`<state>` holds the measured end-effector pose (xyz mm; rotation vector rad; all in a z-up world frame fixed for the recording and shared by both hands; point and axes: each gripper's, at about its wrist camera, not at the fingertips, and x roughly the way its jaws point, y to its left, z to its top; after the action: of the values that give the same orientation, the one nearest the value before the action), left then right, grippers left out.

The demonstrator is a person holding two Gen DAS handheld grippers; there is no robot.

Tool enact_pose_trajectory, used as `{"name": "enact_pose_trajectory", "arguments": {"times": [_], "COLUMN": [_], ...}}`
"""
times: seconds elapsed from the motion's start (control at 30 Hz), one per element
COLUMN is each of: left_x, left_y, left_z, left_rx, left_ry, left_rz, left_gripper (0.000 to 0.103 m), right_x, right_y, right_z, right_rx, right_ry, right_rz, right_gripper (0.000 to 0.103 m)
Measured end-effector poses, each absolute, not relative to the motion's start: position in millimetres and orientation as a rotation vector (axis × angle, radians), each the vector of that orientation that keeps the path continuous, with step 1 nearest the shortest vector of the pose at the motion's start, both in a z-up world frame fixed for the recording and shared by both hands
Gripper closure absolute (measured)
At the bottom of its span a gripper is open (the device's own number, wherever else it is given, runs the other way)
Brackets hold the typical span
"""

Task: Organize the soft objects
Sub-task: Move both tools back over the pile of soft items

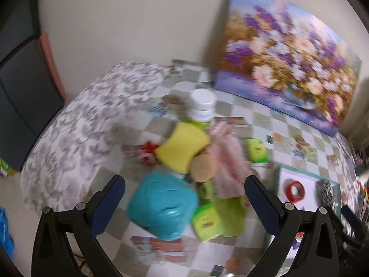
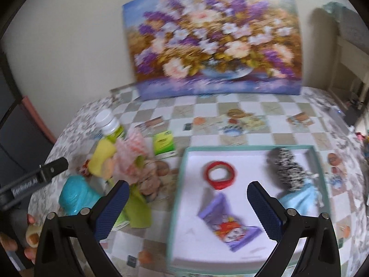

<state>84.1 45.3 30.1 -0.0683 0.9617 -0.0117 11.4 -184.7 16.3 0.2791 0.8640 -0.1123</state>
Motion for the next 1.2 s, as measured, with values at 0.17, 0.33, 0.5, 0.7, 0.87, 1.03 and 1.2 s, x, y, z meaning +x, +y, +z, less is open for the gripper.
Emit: {"name": "enact_pose_trajectory", "arguments": {"times": [0.17, 0.33, 0.5, 0.7, 0.87, 1.03, 1.2], "left_x": [94, 107, 133, 171, 196, 218, 231], "left_y": [80, 88, 88, 82, 78, 77, 74], "left_z": [24, 19, 20, 13, -2, -25, -41], "left_rx": [-0.142, -0.156, -0.177, -0.205, -0.219, -0.177, -0.147], "left_ry": [1.0, 1.029, 1.062, 1.11, 1.153, 1.208, 1.239], "left_rz": [0.038, 0.047, 0.016, -0.017, -0.027, -0.014, -0.025], "left_gripper": [0.0, 0.0, 0.0, 0.0, 0.0, 0.0, 0.0], "right_x": [30, 48, 68, 100, 127, 149, 163], "right_y": [-160, -150, -152, -157, -152, -141, -132], "right_z": [6, 3, 8, 12, -1, -20, -44], "right_rx": [0.272, 0.298, 0.315, 0.357, 0.351, 0.329, 0.308], "right_ry": [0.911, 0.934, 0.955, 0.974, 1.034, 1.081, 1.136], "right_rz": [-0.051, -0.024, -0.037, -0.034, -0.023, 0.006, 0.029], "right_gripper": [0.003, 0.008, 0.011, 0.011, 0.011, 0.012, 0.014]}}
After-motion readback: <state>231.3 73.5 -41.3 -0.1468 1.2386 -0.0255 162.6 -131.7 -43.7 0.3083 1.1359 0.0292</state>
